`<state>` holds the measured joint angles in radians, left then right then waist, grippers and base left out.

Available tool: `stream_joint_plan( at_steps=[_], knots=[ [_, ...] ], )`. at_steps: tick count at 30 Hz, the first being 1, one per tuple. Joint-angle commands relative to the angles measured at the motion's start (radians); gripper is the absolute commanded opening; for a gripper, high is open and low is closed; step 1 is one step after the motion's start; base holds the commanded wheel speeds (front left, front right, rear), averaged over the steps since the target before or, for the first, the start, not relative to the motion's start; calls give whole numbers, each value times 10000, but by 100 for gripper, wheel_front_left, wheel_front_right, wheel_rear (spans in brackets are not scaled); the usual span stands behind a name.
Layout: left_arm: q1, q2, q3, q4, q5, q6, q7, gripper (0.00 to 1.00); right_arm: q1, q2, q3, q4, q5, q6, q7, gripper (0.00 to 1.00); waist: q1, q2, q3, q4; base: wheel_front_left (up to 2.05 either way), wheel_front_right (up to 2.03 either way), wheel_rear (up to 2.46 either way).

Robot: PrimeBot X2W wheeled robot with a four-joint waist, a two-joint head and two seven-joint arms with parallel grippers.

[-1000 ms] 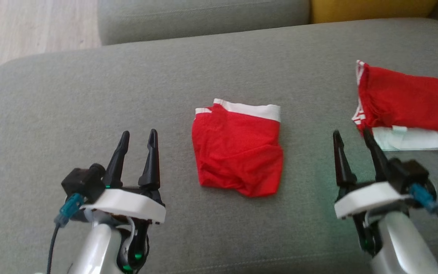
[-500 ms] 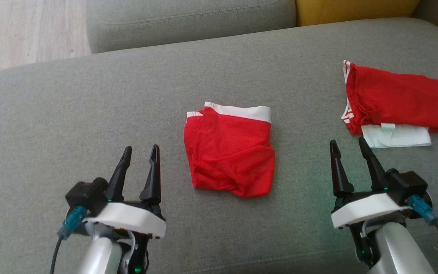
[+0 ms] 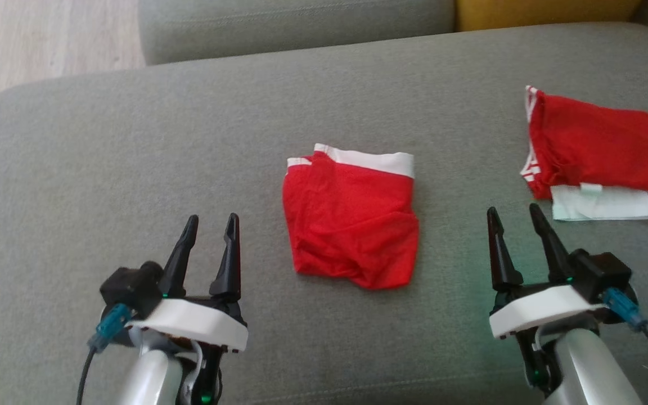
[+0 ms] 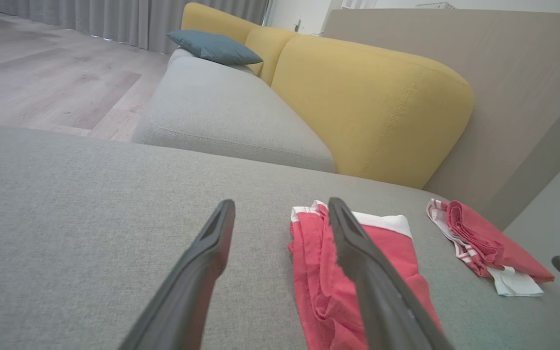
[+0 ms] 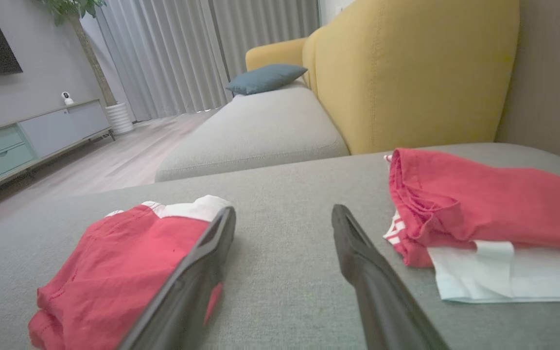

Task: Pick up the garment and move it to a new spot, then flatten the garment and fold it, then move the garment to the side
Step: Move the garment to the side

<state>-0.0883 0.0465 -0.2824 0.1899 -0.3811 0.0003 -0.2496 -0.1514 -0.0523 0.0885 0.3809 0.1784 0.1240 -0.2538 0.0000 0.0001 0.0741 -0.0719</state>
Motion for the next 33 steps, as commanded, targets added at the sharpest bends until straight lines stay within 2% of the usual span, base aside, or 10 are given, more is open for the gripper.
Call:
stream_joint_plan(
  at_steps=[1, 14, 20, 25, 26, 27, 28, 33],
  knots=[
    [-505, 37, 220, -328, 28, 15, -122, 100, -279, 19, 315, -216, 238, 67, 84, 100, 0, -1, 148, 182, 0, 0, 0],
    [-952, 37, -165, -252, -108, 101, -122, 100, -1596, 20, 1123, 1494, 2442, 67, 1582, 100, 0, -1, 921, 1450, 0, 0, 0],
    [-1048, 37, -283, -216, -140, 128, -122, 100, -2179, 20, 1290, 2690, 2852, 67, 1889, 100, 0, -1, 1154, 1912, 0, 0, 0],
    [-1099, 37, -268, -226, -135, 138, -122, 100, -2513, 20, 1509, 3343, 2863, 67, 1896, 100, 0, -1, 1261, 2034, 0, 0, 0],
    [-1111, 37, -264, -233, -133, 142, -122, 100, -2599, 20, 1584, 3481, 2828, 67, 1871, 85, 0, -1, 1284, 2042, 0, 0, 0],
    [-1122, 37, -260, -239, -129, 148, -122, 100, -2689, 20, 1645, 3617, 2766, 67, 1822, 26, 0, -1, 1302, 2042, 0, 0, 0],
    [-1130, 37, -257, -241, -122, 158, -122, 100, -2780, 20, 1726, 3742, 2674, 67, 1767, 0, 0, -1, 1313, 2032, 0, 0, 0],
    [-1149, 37, -200, -252, -77, 169, -122, 100, -3287, 10, 2114, 4244, 1659, 67, 1306, 0, 0, -1, 1259, 1729, 0, 0, 0]
  ],
)
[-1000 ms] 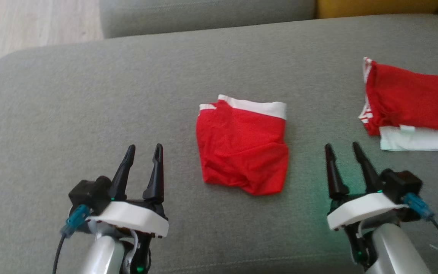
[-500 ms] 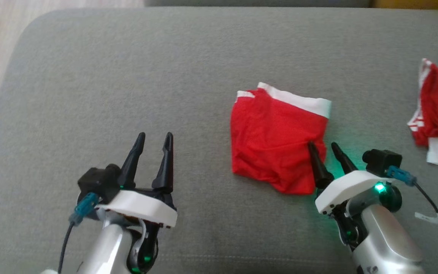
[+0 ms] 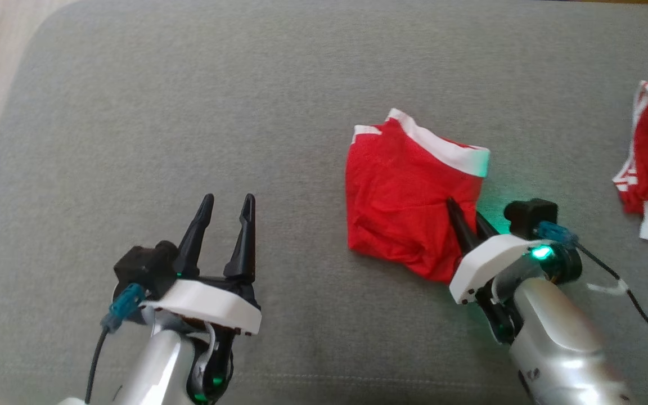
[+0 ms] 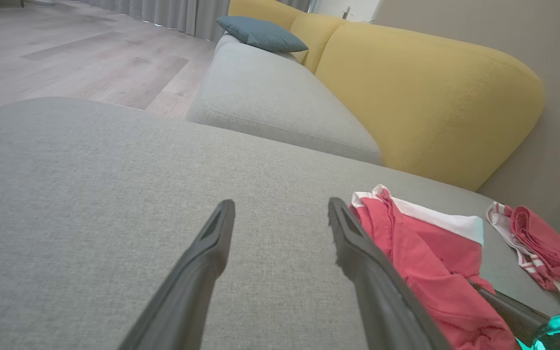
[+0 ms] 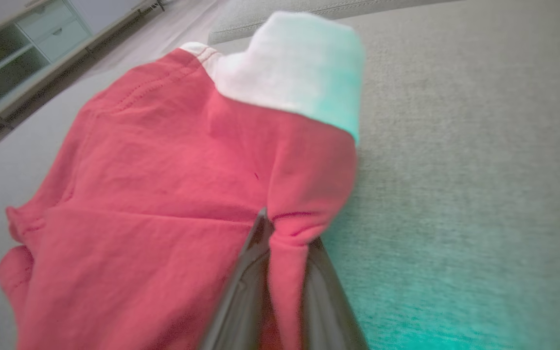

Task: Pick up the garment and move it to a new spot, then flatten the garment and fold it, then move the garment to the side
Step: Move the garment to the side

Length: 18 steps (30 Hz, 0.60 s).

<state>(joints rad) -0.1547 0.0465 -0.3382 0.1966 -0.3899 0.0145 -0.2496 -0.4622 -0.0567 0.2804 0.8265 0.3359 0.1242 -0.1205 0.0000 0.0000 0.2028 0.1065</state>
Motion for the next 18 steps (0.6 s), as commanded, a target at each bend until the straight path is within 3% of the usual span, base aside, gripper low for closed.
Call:
stream_joint_plan(
  at_steps=[1, 6, 10, 16, 17, 18],
  knots=[
    [-486, 37, 368, -324, 19, 19, -122, 100, -290, 20, 210, -137, -220, 65, -136, 0, 0, 0, -57, -150, 0, 0, 0],
    [-497, 37, 433, -364, 34, -5, -122, 100, -793, -575, 728, -211, -1664, 65, -424, 0, 0, 0, -187, -744, 0, 0, 0],
    [-558, 37, 470, -434, 61, -8, -122, 100, -1276, -1534, 1413, -767, -2128, 65, -185, 0, 0, 0, -127, -1322, 0, 0, 0],
    [-814, 37, 514, -514, 149, -62, -122, 100, -2132, -3782, 2609, -1935, -1588, 65, 669, 0, 0, 0, 374, -2160, 0, 0, 0],
    [-982, 37, 472, -500, 195, -111, -122, 100, -2429, -4640, 2945, -2169, -1228, 65, 904, 0, 0, 0, 615, -2334, 0, 0, 0],
    [-1066, 37, 453, -490, 215, -129, -122, 100, -2571, -5019, 3042, -2231, -999, 65, 996, 0, 0, 0, 741, -2414, 0, 0, 0]
  ],
)
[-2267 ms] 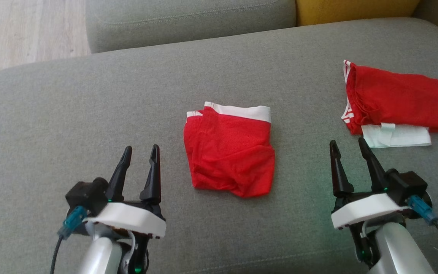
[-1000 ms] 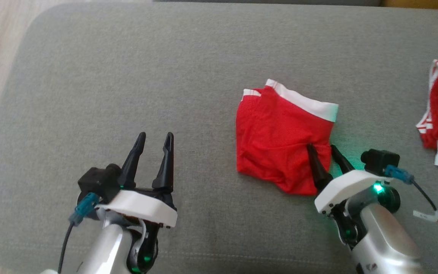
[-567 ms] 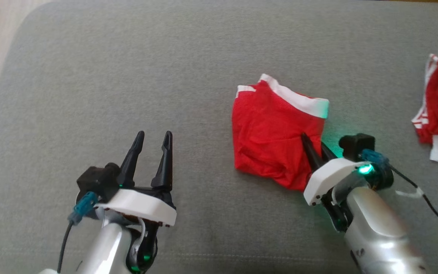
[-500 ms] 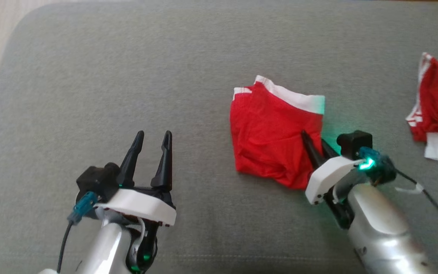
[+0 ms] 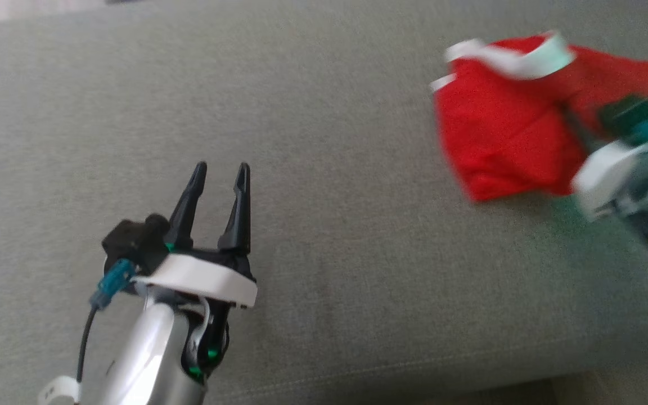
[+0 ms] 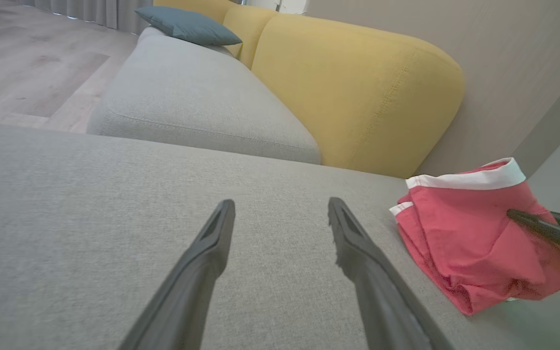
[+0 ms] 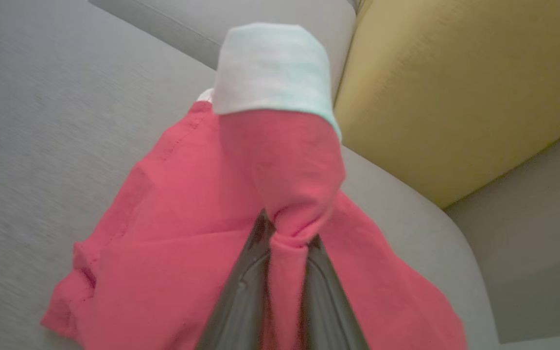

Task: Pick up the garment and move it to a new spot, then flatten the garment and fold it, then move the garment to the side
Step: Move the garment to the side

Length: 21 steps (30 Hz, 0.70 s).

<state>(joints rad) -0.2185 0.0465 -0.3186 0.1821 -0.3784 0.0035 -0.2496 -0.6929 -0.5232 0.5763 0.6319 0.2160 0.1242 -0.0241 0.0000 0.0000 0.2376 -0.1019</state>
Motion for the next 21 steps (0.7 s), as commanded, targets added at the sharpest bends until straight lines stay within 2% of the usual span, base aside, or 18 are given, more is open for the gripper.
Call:
stream_joint_plan(
  at_steps=[1, 6, 8, 13, 21],
  knots=[
    [-512, 37, 234, -330, 122, -40, -122, 100, -400, -706, 167, -322, 407, 65, 98, 0, 0, 0, 509, -393, 0, 0, 0],
    [-869, 37, 131, -258, 285, -159, -122, 100, -913, -2149, 490, -98, 808, 65, 486, 0, 0, 0, 1072, -565, 0, 0, 0],
    [-996, 37, 140, -253, 346, -196, -122, 100, -1047, -2402, 296, 142, 1093, 65, 625, 0, 0, 0, 1272, -590, 0, 0, 0],
    [-1177, 37, 186, -254, 470, -277, -122, 100, -1225, -2600, -318, 704, 1503, 65, 1023, 0, 0, 0, 1688, -615, 0, 0, 0],
    [-1293, 37, 287, -220, 637, -377, -122, 100, -1326, -2327, -1160, 1150, 1667, 65, 1028, 0, 0, 0, 2102, -571, 0, 0, 0]
  ],
)
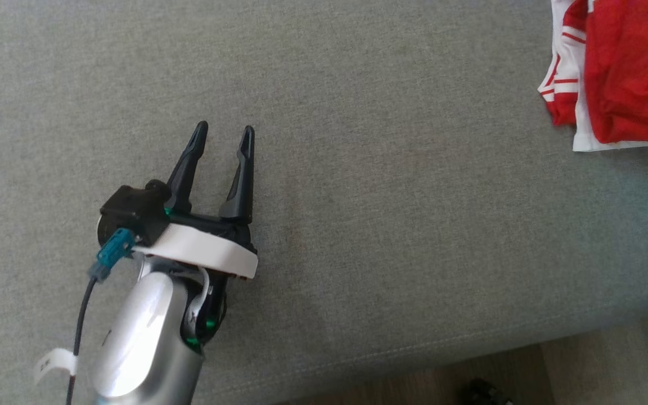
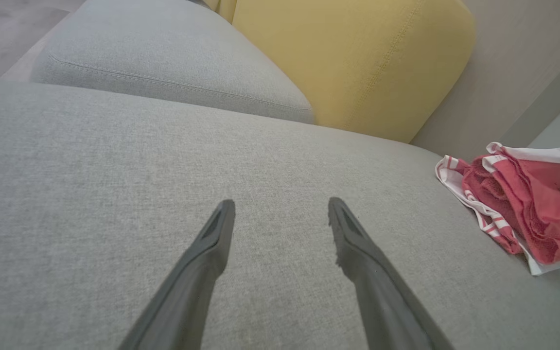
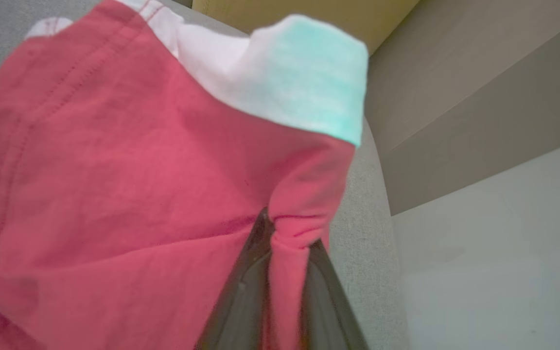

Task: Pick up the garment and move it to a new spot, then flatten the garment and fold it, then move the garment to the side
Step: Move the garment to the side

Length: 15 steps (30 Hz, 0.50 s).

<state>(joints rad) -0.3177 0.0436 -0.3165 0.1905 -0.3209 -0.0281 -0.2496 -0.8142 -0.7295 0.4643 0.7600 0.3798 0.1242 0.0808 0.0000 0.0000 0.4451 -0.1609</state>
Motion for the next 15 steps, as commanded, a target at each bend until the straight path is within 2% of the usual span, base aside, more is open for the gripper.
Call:
stream_joint_plan(
  at_steps=[1, 9, 11, 12, 15],
  knots=[
    [-311, 66, 274, -306, 75, -71, -122, 100, -108, -234, -104, -89, 16, 65, -27, 0, 0, 0, 67, 33, 0, 0, 0],
    [-330, 66, 334, -262, 115, -105, -122, 100, -156, -4, -571, 89, -101, 65, -133, 0, 0, 0, 175, 127, 0, 0, 0],
    [-327, 66, 333, -241, 88, -98, -122, 100, -137, 117, -728, 97, 4, 65, -230, 61, 0, 0, 140, 147, 0, 0, 0],
    [-327, 66, 337, -233, 72, -92, -122, 100, -133, 208, -863, 113, 154, 65, -262, 98, 0, 0, 114, 151, 0, 0, 0],
    [-315, 66, 345, -235, 26, -77, -122, 100, -129, 239, -949, 123, 96, 65, -247, 100, 0, 0, 10, 158, 0, 0, 0]
  ],
)
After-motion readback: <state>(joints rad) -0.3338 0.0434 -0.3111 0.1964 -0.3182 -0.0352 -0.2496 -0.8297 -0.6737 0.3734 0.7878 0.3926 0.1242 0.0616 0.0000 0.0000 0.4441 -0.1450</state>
